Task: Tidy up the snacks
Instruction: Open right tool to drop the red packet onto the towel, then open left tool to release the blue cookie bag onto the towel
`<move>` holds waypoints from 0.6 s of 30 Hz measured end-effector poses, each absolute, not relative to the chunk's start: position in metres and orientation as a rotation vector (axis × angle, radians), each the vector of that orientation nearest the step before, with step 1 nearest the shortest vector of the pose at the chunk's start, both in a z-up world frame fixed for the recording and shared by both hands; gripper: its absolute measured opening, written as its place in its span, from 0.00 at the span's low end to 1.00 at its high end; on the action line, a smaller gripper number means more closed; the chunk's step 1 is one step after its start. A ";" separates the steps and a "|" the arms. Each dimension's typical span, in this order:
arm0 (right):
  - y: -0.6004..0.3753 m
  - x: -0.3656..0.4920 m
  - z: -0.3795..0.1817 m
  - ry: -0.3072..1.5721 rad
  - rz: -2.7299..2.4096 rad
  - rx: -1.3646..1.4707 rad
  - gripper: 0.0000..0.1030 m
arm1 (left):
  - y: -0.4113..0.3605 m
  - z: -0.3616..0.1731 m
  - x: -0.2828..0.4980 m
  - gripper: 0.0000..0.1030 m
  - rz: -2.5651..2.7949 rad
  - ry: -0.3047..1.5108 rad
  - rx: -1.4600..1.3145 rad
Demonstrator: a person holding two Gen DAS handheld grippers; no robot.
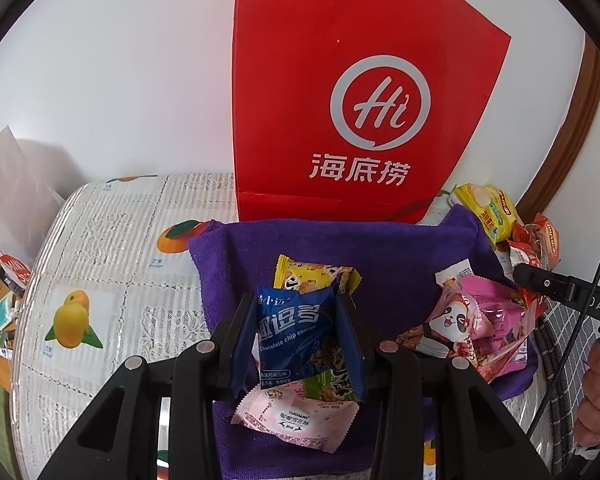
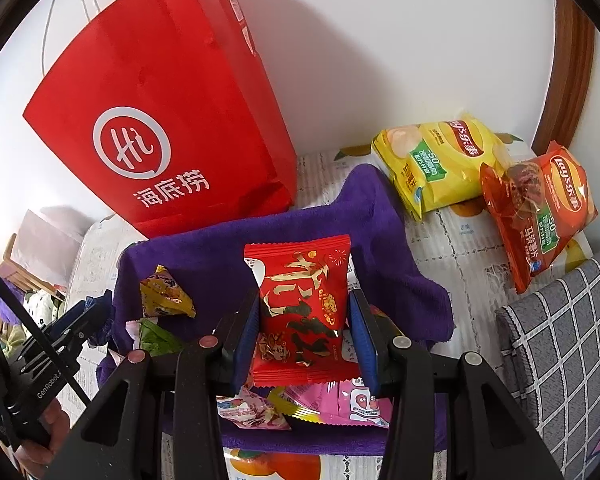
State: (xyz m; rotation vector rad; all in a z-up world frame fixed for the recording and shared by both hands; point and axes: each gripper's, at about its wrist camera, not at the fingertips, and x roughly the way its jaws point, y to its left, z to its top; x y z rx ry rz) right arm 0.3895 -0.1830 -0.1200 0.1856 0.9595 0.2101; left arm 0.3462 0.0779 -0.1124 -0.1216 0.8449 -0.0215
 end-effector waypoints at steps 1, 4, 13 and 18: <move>-0.183 0.390 -0.121 0.964 0.207 0.188 0.42 | 0.078 -0.113 0.347 0.36 -0.022 0.846 -0.122; -0.184 0.392 -0.124 0.980 0.210 0.194 0.42 | 0.076 -0.114 0.347 0.36 -0.031 0.850 -0.125; -0.184 0.393 -0.122 0.974 0.216 0.196 0.48 | 0.068 -0.116 0.347 0.37 -0.062 0.844 -0.126; -0.187 0.390 -0.116 0.960 0.218 0.205 0.48 | 0.066 -0.118 0.348 0.37 -0.078 0.830 -0.147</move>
